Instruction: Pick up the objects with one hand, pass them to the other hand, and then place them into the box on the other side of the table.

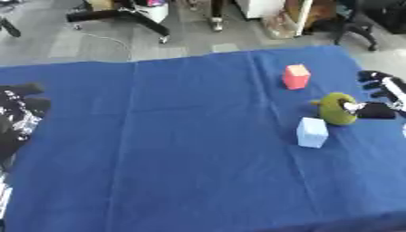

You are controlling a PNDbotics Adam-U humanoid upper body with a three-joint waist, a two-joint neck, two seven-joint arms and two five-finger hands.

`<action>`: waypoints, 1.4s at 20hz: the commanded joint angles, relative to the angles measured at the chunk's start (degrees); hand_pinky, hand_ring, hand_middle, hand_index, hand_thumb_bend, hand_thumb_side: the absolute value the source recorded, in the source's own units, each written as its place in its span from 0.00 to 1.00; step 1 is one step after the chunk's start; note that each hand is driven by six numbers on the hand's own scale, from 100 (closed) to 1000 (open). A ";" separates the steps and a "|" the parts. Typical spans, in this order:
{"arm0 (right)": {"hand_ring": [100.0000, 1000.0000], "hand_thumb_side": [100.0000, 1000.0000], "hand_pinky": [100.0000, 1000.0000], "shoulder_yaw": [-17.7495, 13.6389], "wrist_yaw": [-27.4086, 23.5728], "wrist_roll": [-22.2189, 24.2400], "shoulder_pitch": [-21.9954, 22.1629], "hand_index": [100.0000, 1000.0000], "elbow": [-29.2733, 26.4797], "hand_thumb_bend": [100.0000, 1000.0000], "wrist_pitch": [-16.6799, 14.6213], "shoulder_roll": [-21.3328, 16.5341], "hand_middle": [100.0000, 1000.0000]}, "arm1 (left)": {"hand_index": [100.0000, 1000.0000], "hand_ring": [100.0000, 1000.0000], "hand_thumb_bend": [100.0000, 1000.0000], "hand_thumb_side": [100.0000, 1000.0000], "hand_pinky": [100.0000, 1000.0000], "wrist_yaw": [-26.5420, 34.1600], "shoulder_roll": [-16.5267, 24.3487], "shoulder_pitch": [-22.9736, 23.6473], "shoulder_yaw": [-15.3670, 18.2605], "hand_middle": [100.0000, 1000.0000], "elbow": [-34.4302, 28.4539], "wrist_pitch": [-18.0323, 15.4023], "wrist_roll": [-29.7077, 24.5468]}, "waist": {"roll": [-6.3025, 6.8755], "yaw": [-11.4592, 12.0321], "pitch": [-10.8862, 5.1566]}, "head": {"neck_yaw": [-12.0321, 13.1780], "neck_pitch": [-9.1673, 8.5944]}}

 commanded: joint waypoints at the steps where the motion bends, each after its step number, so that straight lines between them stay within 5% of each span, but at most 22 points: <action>1: 0.82 0.12 0.76 0.05 0.58 -0.06 -1.56 0.88 1.59 0.26 -0.44 -1.97 0.80 | 0.74 0.64 0.66 0.53 0.80 -0.01 0.97 -0.57 0.01 0.67 -0.97 -0.10 -0.21 | -0.44 0.09 -0.91 | -0.06 -0.14; 7: 0.80 0.00 0.75 0.41 1.34 0.40 -1.98 0.82 3.66 0.17 -0.78 -1.79 0.74 | 0.73 0.64 0.66 0.53 0.79 -0.03 0.93 -0.61 0.01 0.67 -1.05 -0.18 -0.38 | -0.39 0.21 -0.88 | -0.01 -0.14; 12: 0.77 0.00 0.74 0.44 2.31 0.77 -1.83 0.75 4.20 0.09 -0.81 -1.88 0.68 | 0.73 0.64 0.66 0.53 0.79 -0.06 0.90 -0.58 0.03 0.67 -1.02 -0.21 -0.48 | -0.43 0.21 -0.89 | 0.05 -0.14; 13: 0.73 0.00 0.72 0.46 2.49 0.79 -1.80 0.68 4.19 0.03 -0.83 -1.90 0.59 | 0.73 0.64 0.66 0.53 0.79 -0.07 0.91 -0.58 0.04 0.67 -1.02 -0.22 -0.51 | -0.44 0.22 -0.91 | 0.07 -0.14; 19: 0.65 0.00 0.68 0.77 5.19 0.06 -1.94 0.56 3.71 0.00 -0.88 -1.81 0.46 | 0.73 0.64 0.66 0.53 0.79 -0.06 0.84 -0.54 0.06 0.67 -0.97 -0.28 -0.64 | -0.47 0.25 -0.97 | 0.06 -0.14; 28: 0.55 0.00 0.59 0.47 5.80 -10.35 -1.89 0.34 -1.08 0.00 -0.54 -1.08 0.31 | 0.73 0.64 0.66 0.53 0.79 -0.09 0.83 -0.42 0.17 0.67 -0.82 -0.26 -0.54 | -0.51 0.40 -1.02 | 0.22 -0.14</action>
